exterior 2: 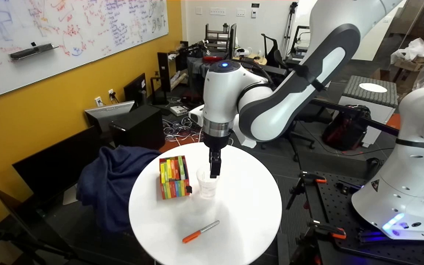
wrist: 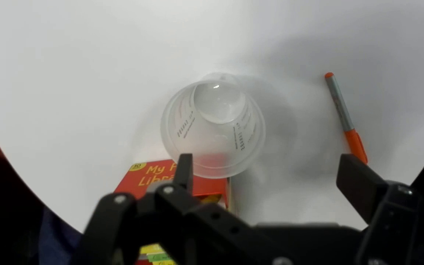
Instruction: Remove the marker from the cup and place it on the table and move the cup to the left
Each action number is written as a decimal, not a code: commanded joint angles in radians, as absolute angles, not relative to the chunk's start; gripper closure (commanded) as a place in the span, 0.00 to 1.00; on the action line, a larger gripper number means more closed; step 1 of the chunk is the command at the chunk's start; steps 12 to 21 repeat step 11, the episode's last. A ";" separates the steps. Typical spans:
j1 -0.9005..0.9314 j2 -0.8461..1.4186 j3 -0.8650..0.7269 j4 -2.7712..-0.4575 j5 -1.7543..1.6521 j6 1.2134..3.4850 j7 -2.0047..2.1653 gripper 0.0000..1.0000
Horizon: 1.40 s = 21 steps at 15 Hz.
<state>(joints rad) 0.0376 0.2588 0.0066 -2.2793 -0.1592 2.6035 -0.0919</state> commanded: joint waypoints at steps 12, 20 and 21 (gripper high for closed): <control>0.036 0.162 0.005 -2.320 -0.194 2.596 -0.053 0.00; 0.036 0.162 0.005 -2.320 -0.194 2.596 -0.053 0.00; 0.036 0.162 0.005 -2.320 -0.194 2.596 -0.053 0.00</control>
